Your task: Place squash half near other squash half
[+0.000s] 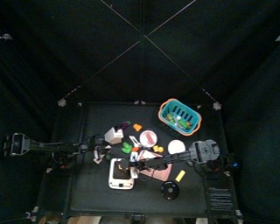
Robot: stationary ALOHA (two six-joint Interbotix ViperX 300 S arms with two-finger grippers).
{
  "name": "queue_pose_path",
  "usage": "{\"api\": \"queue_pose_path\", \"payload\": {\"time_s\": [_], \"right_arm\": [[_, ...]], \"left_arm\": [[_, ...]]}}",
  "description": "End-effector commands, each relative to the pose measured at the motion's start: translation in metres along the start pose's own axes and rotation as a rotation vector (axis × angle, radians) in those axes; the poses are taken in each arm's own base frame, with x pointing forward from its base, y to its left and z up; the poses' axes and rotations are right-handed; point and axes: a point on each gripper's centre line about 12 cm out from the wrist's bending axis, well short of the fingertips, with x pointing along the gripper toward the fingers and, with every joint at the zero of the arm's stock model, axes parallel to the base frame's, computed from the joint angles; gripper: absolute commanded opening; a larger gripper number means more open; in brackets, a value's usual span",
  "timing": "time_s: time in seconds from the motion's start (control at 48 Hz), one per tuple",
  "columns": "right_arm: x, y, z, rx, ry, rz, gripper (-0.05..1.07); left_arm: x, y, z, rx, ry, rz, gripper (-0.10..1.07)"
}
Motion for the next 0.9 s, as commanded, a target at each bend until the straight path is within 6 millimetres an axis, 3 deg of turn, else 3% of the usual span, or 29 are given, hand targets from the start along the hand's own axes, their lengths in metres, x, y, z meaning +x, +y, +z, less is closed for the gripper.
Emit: {"api": "queue_pose_path", "payload": {"time_s": [0.0,0.167,0.333,0.688,0.875], "right_arm": [[-0.020,-0.005,0.022,0.015,-0.064,-0.002,0.76],[-0.030,-0.009,0.027,0.009,-0.079,-0.011,0.76],[-0.049,-0.032,0.026,0.039,-0.085,-0.045,0.76],[-0.094,-0.127,0.008,0.187,-0.127,-0.183,0.76],[-0.102,-0.185,-0.005,0.307,-0.131,-0.273,0.76]], "left_arm": [[0.002,0.000,0.005,-0.002,-0.019,0.004,0.72],[0.002,0.000,0.005,-0.001,-0.019,0.004,0.72],[0.002,0.000,0.006,0.001,-0.019,0.004,0.72],[0.002,0.001,0.005,0.001,-0.017,0.004,0.72],[0.002,0.000,0.006,0.002,-0.020,0.003,0.72]]}}
